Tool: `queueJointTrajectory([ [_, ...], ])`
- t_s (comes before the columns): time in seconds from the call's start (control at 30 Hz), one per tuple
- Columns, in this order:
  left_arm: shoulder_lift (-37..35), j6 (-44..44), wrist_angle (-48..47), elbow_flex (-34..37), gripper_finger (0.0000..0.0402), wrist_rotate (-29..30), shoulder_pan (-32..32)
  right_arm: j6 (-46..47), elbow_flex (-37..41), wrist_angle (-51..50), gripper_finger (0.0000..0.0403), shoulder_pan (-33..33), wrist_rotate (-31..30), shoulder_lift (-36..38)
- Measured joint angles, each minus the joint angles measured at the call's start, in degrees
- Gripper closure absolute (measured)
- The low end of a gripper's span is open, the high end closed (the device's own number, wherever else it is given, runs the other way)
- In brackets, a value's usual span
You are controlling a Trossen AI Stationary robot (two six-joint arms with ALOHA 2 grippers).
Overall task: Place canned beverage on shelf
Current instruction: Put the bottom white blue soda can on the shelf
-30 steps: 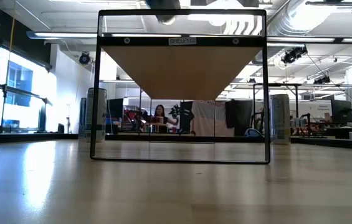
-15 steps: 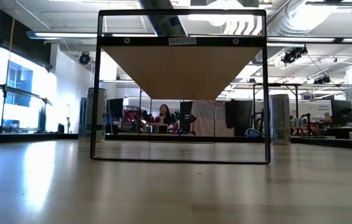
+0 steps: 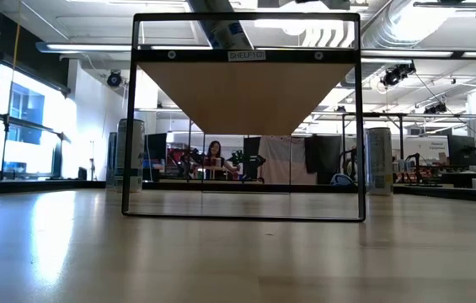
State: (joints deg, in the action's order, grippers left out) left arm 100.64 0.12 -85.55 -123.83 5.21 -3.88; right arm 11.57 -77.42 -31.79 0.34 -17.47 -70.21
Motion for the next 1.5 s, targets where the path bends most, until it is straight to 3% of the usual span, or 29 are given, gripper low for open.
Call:
queueJointTrajectory([
  [0.13, 0.0, 0.0, -0.7, 0.0, 0.0176, -0.3, -1.1, 0.1, 1.5, 1.6, 0.002, 0.1, 6.3, -2.5],
  [0.4, 0.0, 0.1, -1.5, 0.0, 0.0176, -5.9, -2.9, -2.0, 1.5, 8.9, 0.002, 0.1, 11.0, -11.4],
  [0.57, 0.5, 0.1, -1.6, 1.5, 0.0176, -6.2, -3.0, -2.8, 1.5, 16.2, 0.002, 0.1, 8.5, -15.5],
  [1.03, 0.5, -0.3, 0.6, 3.0, 0.0176, -6.4, -2.9, -7.1, 1.5, 27.0, 0.0023, -0.3, 9.9, -22.4],
  [1.2, 0.5, -0.3, 1.1, 3.0, 0.0176, -6.4, -2.9, -7.1, 1.5, 26.8, 0.0053, -0.3, 9.8, -22.4],
  [1.5, 0.4, -1.5, 2.8, 3.0, 0.0176, -6.2, -2.9, -8.0, 1.5, 26.7, 0.0159, -0.4, 8.9, -22.4],
])
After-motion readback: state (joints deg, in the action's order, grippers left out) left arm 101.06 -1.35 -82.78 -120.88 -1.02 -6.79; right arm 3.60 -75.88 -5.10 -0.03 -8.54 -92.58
